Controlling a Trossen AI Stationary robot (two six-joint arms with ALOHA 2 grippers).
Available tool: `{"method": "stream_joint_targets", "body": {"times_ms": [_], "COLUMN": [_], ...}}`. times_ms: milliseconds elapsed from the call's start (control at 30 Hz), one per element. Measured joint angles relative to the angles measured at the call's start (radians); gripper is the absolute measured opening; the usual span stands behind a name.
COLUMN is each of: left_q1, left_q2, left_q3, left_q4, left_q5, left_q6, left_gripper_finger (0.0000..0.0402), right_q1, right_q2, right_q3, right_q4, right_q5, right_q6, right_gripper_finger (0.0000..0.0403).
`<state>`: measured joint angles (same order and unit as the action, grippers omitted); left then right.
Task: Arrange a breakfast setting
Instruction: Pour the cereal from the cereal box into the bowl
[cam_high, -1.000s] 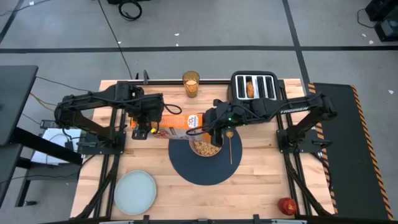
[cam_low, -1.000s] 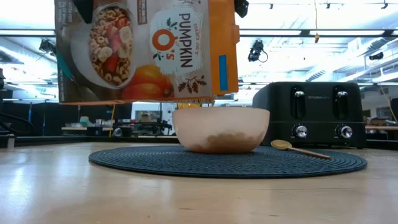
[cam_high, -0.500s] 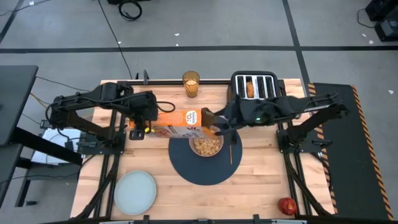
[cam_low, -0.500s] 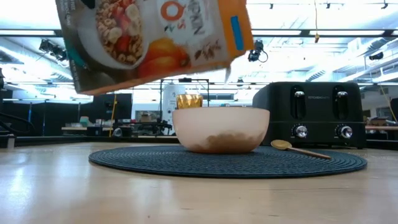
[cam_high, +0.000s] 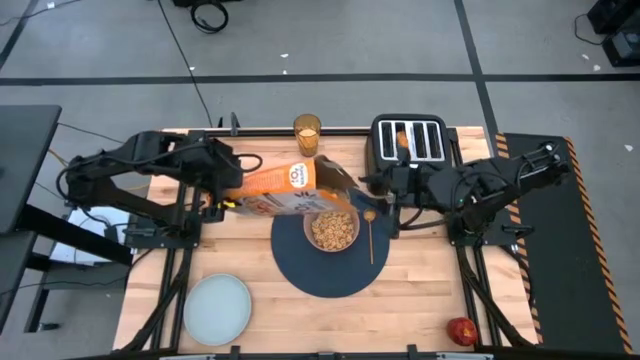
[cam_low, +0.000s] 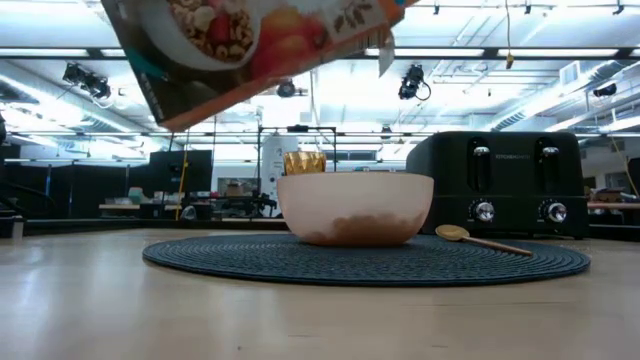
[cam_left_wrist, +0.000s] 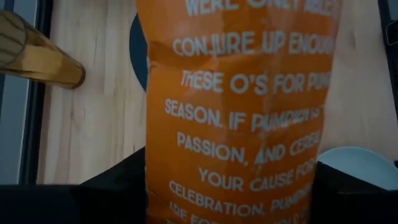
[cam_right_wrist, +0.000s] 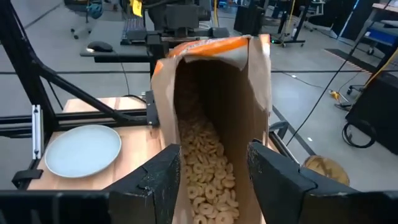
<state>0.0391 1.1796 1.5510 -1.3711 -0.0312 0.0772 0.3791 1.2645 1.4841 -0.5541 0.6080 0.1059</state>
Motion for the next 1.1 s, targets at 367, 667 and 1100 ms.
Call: {"method": "stream_joint_targets", "body": {"times_ms": [367,667,1100], "left_q1": [0.000,-0.023,-0.081], "left_q2": [-0.130,-0.270,-0.331], "left_q3": [-0.223,-0.419,-0.555], "left_q4": [0.125,0.288,0.550], "left_q5": [0.021,0.019,0.015], "left_q6": [-0.037,-0.084,-0.092], "left_gripper_finger": [0.0254,0.0254,0.0253], "right_q1": [0.017,0.015,-0.082], "right_q2": [0.046,0.145,0.204], "right_q3": [0.000,0.000,-0.002], "right_q4": [-0.031,-0.045,0.064], "right_q5": [0.027,0.021,-0.188], "right_q6": [0.056,0.057,-0.011], "right_gripper_finger": [0.0193,0.0227,0.0217]}}
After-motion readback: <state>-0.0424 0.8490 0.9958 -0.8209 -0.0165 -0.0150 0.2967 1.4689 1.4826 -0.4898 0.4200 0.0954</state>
